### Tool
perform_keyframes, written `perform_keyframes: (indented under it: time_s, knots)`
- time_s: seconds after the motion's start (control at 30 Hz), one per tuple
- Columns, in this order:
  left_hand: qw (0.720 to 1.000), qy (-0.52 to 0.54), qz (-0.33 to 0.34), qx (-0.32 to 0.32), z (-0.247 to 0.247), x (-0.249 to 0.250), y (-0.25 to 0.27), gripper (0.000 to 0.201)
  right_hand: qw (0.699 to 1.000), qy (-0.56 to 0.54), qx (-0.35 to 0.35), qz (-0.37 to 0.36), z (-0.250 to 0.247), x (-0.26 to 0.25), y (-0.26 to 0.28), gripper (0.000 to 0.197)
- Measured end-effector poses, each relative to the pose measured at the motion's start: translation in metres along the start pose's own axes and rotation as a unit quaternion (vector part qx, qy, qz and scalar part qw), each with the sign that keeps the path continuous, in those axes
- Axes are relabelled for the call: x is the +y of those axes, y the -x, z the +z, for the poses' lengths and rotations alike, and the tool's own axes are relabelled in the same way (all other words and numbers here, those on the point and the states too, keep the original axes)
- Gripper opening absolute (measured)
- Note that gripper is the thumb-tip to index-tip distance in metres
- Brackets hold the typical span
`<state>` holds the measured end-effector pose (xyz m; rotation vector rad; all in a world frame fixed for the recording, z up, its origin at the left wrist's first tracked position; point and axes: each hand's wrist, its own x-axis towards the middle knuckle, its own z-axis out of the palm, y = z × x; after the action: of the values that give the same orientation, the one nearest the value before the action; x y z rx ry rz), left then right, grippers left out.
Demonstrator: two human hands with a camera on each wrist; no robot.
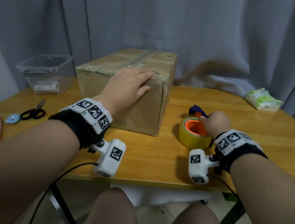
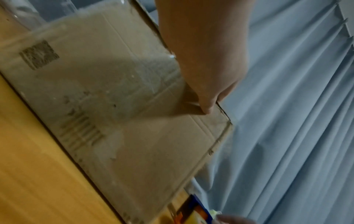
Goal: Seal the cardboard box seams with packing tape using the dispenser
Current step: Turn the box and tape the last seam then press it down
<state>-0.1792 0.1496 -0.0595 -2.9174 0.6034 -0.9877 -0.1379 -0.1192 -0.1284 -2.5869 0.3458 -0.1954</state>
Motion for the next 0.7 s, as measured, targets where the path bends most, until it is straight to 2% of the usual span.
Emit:
perform_keyframes:
  time_s: [0.03, 0.07, 0.13, 0.2, 0.27, 0.33, 0.43, 0.53, 0.7]
  knots:
    - [1.000, -0.006, -0.006, 0.003, -0.002, -0.009, 0.003, 0.046, 0.997, -0.019, 0.051, -0.046, -0.001, -0.009, 0.002, 0.027]
    - [1.000, -0.010, -0.017, 0.005, -0.004, -0.018, 0.006, 0.046, 0.986, -0.057, 0.113, -0.109, -0.003, -0.023, 0.006, 0.032]
    - [0.999, -0.011, -0.044, 0.005, -0.007, -0.039, 0.014, 0.048, 0.933, -0.131, 0.209, -0.263, -0.012, -0.062, 0.023, 0.039]
    - [0.997, -0.015, -0.072, -0.004, -0.010, -0.058, 0.023, 0.052, 0.897, -0.117, 0.203, -0.376, -0.019, -0.106, 0.042, 0.046]
    - [0.992, -0.034, -0.117, -0.018, -0.013, -0.073, 0.030, 0.055, 0.889, 0.016, 0.147, -0.433, -0.019, -0.141, 0.056, 0.056]
    - [0.981, -0.034, -0.186, -0.035, -0.016, -0.086, 0.036, 0.060, 0.872, 0.134, 0.117, -0.456, -0.012, -0.159, 0.063, 0.056]
    - [0.965, 0.062, -0.251, -0.041, -0.018, -0.097, 0.039, 0.069, 0.873, 0.152, 0.120, -0.448, -0.007, -0.160, 0.062, 0.041]
    - [0.968, 0.082, -0.238, -0.018, -0.018, -0.096, 0.038, 0.067, 0.882, 0.128, 0.124, -0.436, -0.015, -0.151, 0.058, 0.037]
    - [0.981, 0.073, -0.175, 0.034, -0.014, -0.069, 0.037, 0.051, 0.912, 0.109, 0.096, -0.383, -0.044, -0.114, 0.040, 0.045]
